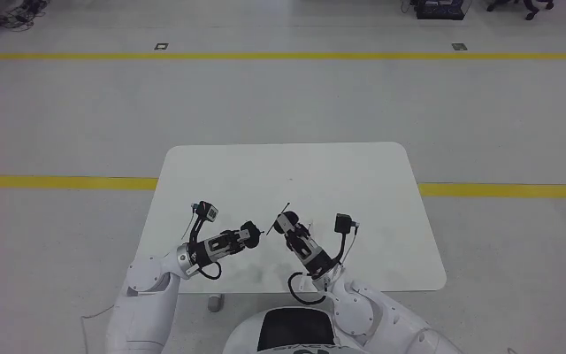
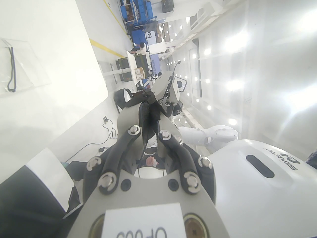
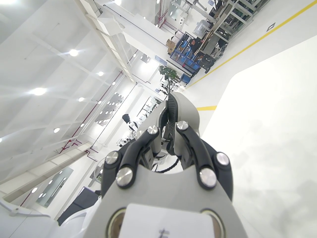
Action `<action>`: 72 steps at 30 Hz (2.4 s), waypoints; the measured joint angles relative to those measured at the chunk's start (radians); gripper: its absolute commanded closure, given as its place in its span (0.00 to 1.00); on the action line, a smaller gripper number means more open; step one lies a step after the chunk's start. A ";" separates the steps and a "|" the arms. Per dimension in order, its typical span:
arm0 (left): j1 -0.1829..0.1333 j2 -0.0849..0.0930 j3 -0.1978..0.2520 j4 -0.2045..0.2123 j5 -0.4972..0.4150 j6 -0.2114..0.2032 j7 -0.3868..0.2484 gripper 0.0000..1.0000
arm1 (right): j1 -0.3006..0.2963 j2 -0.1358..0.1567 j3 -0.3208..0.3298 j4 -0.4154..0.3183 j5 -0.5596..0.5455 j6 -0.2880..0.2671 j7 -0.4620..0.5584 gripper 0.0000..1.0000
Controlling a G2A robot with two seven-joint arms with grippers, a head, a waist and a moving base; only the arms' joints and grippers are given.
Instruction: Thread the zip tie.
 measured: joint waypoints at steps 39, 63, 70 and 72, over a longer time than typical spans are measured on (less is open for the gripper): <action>0.000 0.000 0.000 0.000 0.000 0.000 0.000 1.00 | -0.006 -0.026 0.018 0.017 -0.014 0.000 0.010 1.00; 0.000 0.000 0.000 0.000 0.000 0.000 0.000 1.00 | 0.015 -0.045 0.012 0.060 -0.012 0.000 0.022 1.00; 0.000 0.000 0.000 0.000 0.000 0.000 0.000 1.00 | 0.016 -0.050 0.013 0.072 -0.019 0.000 0.028 1.00; 0.000 0.000 0.000 0.000 0.000 0.000 0.000 1.00 | 0.015 -0.051 0.014 0.074 -0.020 0.000 0.029 1.00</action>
